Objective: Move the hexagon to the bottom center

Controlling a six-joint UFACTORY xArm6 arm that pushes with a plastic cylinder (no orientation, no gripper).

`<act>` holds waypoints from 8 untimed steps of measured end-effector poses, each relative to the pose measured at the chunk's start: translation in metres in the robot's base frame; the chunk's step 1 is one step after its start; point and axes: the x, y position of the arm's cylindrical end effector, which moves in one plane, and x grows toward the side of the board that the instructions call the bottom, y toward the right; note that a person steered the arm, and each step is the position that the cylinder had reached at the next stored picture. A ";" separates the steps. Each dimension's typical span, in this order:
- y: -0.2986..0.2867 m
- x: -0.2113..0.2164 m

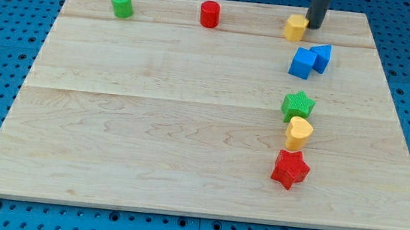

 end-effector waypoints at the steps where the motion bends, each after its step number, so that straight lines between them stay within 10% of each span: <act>1: -0.073 0.064; 3: -0.036 -0.017; 4: -0.115 -0.012; 6: -0.178 0.135; 8: -0.096 0.150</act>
